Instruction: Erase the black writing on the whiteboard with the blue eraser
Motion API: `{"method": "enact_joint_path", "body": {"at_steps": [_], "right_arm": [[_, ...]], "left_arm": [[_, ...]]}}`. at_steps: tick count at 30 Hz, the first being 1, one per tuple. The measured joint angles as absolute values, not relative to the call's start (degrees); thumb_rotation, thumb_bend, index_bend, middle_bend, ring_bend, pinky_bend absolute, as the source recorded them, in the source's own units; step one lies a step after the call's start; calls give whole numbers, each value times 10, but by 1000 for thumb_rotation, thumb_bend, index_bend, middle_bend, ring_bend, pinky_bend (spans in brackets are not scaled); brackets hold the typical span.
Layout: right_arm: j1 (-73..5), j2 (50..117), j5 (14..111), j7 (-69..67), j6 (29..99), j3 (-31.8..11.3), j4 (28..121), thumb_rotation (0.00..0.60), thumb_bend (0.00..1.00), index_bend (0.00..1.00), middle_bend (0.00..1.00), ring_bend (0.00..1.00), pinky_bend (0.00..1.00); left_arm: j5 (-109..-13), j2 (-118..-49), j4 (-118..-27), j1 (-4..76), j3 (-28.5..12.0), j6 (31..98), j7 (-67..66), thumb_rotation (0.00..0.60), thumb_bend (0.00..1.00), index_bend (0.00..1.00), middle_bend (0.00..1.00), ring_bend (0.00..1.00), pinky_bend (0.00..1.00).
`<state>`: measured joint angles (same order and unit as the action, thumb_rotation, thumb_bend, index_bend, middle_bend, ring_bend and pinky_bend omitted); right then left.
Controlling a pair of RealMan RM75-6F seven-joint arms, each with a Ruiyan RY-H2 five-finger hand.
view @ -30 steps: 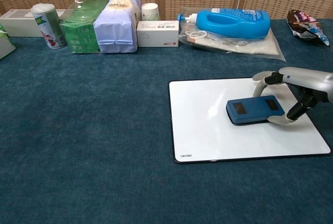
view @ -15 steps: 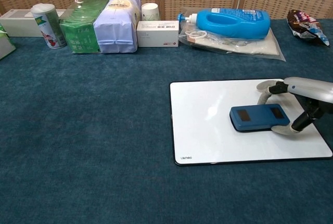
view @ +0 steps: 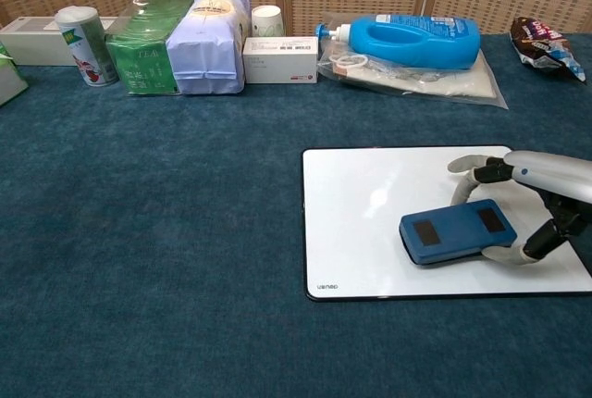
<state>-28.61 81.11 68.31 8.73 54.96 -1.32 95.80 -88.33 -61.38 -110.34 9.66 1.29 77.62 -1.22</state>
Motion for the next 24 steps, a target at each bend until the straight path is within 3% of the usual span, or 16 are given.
{"method": "enact_joint_path", "body": {"at_steps": [15,24], "right_arm": [[-327,769,635,102,524,-71,975,600,299,584,73,0,0],[-340,775,605,91,504,-79,940,600,299,581,72,0,0]], "left_arm": [[-876,-623,-1108,106,9,764,-26,600,383,162,86,0,0],[-874,-620,-1111,103,10,767,-31,600,384,162,86,0,0]]}}
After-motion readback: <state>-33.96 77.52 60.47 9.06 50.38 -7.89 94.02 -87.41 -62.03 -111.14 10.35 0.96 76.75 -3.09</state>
